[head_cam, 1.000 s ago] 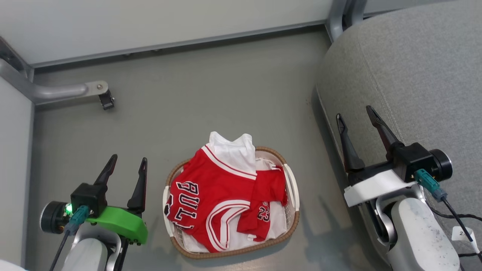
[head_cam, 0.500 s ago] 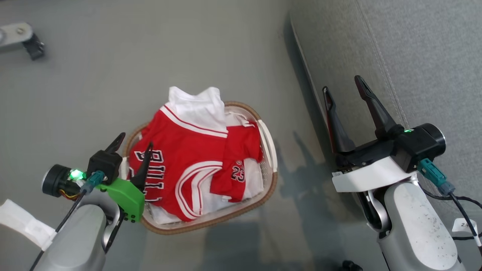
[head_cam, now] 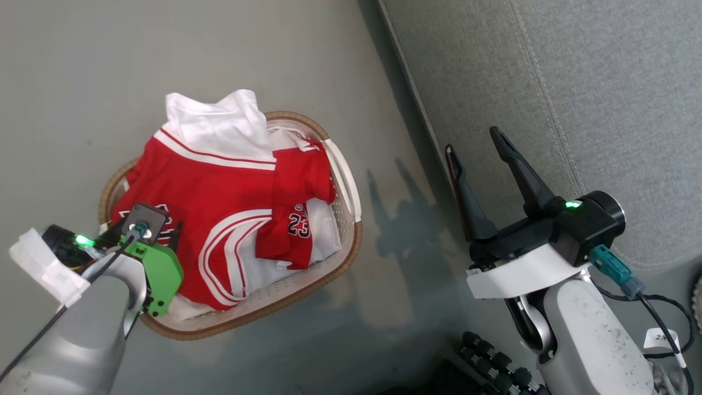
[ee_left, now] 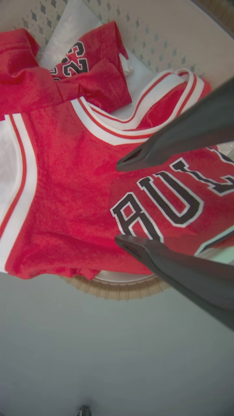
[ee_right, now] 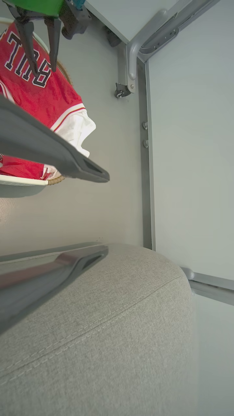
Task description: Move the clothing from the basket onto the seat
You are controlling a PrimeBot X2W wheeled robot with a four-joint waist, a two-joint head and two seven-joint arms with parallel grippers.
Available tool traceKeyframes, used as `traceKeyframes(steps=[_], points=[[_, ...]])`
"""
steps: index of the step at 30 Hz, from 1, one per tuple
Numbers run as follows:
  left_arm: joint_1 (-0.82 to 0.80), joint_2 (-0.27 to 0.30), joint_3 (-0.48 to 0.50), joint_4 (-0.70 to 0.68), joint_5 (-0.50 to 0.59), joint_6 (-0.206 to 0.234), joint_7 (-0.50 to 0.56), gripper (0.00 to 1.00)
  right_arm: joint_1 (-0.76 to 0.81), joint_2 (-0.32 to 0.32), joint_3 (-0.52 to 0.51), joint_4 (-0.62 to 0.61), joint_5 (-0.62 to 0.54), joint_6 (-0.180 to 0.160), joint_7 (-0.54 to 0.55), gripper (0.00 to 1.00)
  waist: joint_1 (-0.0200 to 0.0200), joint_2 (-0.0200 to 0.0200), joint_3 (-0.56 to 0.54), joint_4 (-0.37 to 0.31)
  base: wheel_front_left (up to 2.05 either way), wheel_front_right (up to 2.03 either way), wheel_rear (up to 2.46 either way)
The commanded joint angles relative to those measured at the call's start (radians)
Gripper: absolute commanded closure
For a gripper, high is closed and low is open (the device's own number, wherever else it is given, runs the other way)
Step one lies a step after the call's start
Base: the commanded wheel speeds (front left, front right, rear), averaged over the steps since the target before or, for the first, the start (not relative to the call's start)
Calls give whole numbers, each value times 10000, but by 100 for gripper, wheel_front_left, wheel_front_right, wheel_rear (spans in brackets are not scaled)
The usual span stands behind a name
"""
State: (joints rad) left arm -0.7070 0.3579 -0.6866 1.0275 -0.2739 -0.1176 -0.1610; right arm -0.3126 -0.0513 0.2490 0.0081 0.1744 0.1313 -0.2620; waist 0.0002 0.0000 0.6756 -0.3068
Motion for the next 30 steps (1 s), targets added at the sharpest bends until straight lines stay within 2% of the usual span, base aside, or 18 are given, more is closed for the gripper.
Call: traceKeyframes(steps=[1,5,12,22,29,30], points=[[-315,108,-104,294,206,189,254,0,138,-9,39,-53,67,-9,-43,0,-2,0,408,-376,0,0,0],[-810,78,-348,958,478,516,929,0,146,1,325,-1,113,-9,-42,0,-2,0,659,-461,0,0,0],[-1453,-1,-737,1537,913,1177,1313,0,176,-8,552,37,408,-9,-43,0,-2,0,953,-481,0,0,0],[-1909,-309,-1874,2051,1806,857,2320,0,-26,-11,754,11,728,-9,-43,0,-2,0,1216,-615,0,0,0],[-1914,-548,-2071,2303,1771,782,2993,0,85,-11,808,-153,937,-9,-43,0,-2,0,1356,-764,0,0,0],[-1916,-602,-2081,2332,1728,723,3120,19,138,-11,782,-138,970,-9,-43,0,-2,0,1369,-753,0,0,0]])
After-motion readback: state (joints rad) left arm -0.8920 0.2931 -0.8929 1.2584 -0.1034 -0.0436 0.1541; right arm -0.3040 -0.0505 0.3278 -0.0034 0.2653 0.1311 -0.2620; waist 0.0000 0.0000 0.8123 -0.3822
